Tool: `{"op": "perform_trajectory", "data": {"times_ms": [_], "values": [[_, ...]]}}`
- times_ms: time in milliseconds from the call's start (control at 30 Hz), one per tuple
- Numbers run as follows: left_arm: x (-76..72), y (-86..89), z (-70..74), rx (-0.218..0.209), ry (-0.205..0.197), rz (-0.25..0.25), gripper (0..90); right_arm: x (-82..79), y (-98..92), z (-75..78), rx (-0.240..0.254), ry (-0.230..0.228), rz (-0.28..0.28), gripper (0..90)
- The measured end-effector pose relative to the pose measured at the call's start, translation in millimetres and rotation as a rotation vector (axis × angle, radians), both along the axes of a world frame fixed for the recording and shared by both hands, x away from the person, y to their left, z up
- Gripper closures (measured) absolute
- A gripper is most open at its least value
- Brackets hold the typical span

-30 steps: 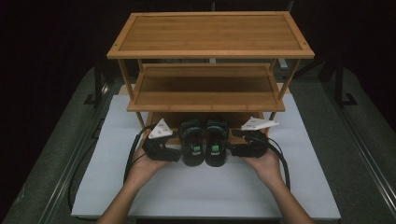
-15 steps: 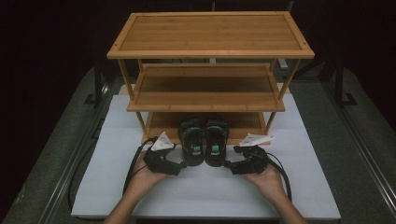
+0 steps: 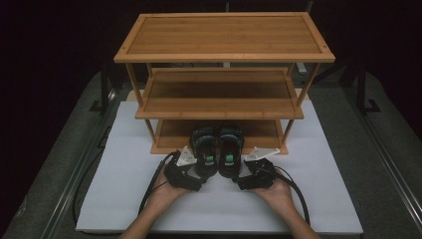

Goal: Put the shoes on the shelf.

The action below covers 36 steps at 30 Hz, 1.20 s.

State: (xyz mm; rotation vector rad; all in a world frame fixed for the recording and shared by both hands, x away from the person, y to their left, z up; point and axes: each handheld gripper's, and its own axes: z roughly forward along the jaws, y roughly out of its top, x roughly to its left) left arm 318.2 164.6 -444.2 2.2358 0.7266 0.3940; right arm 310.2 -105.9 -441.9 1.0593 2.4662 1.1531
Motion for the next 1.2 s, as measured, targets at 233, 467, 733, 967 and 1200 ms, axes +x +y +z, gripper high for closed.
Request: {"op": "perform_trajectory", "data": {"times_ms": [233,467,733,967,1200], "values": [[1.1,-1.1,-5.6,0.046,0.017,0.019,14.6,1.2,4.8,-5.0,-0.036,-0.002,0.000,24.4],[0.9,-1.1,-5.4,0.038,0.017,0.020,17.1,0.9,6.6,-6.2,-0.049,-0.008,0.001,28.6],[1.5,3.1,6.1,-0.001,-0.042,0.008,23.6,-0.8,3.6,3.6,0.010,-0.054,0.002,35.5],[15.8,2.3,9.7,-0.021,-0.037,0.015,27.0,7.3,4.5,6.6,0.013,-0.076,-0.009,39.3],[26.8,2.2,11.3,-0.016,-0.017,0.010,26.9,22.2,0.6,8.9,0.041,-0.063,-0.025,40.0]]}}
